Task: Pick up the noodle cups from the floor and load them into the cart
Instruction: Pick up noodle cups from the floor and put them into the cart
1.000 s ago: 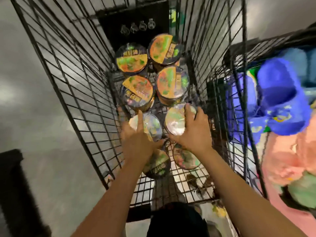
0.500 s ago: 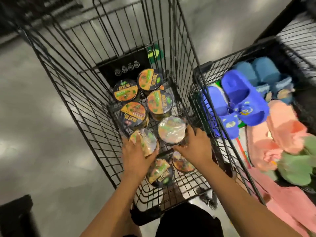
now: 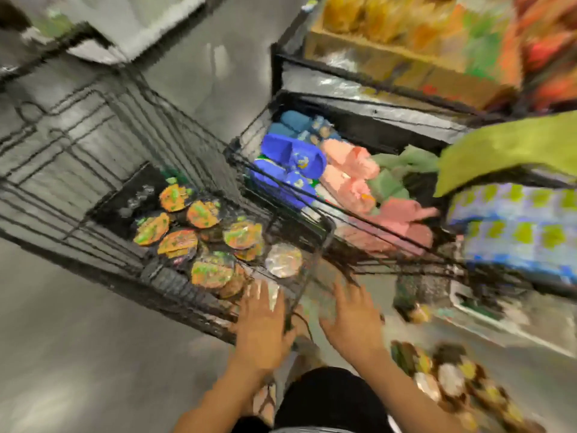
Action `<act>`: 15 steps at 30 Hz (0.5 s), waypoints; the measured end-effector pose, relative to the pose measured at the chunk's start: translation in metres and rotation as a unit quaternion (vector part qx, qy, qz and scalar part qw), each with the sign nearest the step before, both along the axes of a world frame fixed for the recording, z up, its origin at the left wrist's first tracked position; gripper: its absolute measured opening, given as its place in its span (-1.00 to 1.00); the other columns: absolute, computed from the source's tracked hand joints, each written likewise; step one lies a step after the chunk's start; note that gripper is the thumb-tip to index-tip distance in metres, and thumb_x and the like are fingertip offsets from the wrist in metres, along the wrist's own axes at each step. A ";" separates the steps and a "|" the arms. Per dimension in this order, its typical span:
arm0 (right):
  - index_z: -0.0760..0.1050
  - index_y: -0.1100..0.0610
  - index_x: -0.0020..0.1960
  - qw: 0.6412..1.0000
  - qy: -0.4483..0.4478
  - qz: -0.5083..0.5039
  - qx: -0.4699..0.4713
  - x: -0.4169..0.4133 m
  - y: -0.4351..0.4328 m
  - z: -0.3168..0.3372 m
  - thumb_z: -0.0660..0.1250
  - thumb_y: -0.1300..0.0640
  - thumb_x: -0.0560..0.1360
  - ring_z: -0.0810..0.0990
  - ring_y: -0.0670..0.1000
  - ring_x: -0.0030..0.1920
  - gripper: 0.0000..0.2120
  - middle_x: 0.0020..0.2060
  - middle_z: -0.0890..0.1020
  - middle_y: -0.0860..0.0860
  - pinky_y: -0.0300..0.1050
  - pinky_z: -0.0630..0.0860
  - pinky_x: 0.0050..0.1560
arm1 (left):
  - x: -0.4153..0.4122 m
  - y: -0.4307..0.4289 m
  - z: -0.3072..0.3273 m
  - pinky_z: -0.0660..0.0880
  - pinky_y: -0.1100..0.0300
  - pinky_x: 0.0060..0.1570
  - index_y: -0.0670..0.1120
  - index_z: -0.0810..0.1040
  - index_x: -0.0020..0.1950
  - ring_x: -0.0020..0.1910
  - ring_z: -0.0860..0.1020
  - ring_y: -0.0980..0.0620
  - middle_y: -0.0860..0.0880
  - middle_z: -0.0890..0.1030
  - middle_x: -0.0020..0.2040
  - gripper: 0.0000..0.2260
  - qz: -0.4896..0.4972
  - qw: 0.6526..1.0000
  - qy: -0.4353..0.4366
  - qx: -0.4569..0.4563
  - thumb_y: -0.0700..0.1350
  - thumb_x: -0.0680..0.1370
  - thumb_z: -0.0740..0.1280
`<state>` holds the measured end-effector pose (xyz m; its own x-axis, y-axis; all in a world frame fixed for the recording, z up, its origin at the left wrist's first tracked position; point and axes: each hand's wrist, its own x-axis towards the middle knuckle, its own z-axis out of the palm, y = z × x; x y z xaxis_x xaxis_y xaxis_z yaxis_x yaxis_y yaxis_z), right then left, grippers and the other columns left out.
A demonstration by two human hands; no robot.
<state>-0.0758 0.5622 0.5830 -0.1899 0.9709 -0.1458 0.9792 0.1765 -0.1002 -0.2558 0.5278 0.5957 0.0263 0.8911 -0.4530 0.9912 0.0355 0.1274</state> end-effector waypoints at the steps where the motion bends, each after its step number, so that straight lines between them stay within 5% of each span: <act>1: 0.54 0.16 0.18 0.999 -0.009 -0.042 -0.016 0.012 -0.029 -0.004 0.42 -0.21 0.30 0.57 0.23 -0.07 -0.41 -0.09 0.61 0.17 0.06 0.56 -0.15 | 0.011 -0.012 0.004 -0.03 -0.13 0.49 -0.02 -0.07 0.60 0.55 -0.13 -0.23 -0.23 -0.10 0.58 -0.29 -0.042 0.999 0.002 -0.001 0.28 0.59 0.09; 10: 0.63 0.16 0.08 0.928 -0.011 -0.352 -0.122 0.108 -0.256 -0.018 0.54 -0.24 0.08 0.60 0.23 -0.16 -0.30 -0.15 0.62 0.17 0.05 0.57 -0.31 | 0.119 -0.117 0.005 -0.03 -0.06 0.49 0.00 -0.04 0.59 0.56 -0.10 -0.20 -0.20 -0.04 0.58 -0.30 -0.298 0.954 -0.012 -0.030 0.33 0.58 0.05; 15: 0.31 0.08 0.43 0.844 0.022 -0.509 -0.168 0.146 -0.354 -0.011 0.02 -0.41 0.39 0.43 0.16 0.23 -0.21 0.22 0.49 0.12 0.01 0.41 0.17 | 0.179 -0.157 0.011 -0.03 -0.04 0.49 0.00 -0.07 0.60 0.56 -0.04 -0.20 -0.20 0.02 0.58 -0.27 -0.397 0.917 -0.008 -0.024 0.34 0.56 0.07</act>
<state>0.0701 0.2077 0.5721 0.7049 0.5402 -0.4597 0.6012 -0.7989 -0.0170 -0.0767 0.3709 0.6070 0.6654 0.5670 -0.4855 0.7050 -0.6912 0.1590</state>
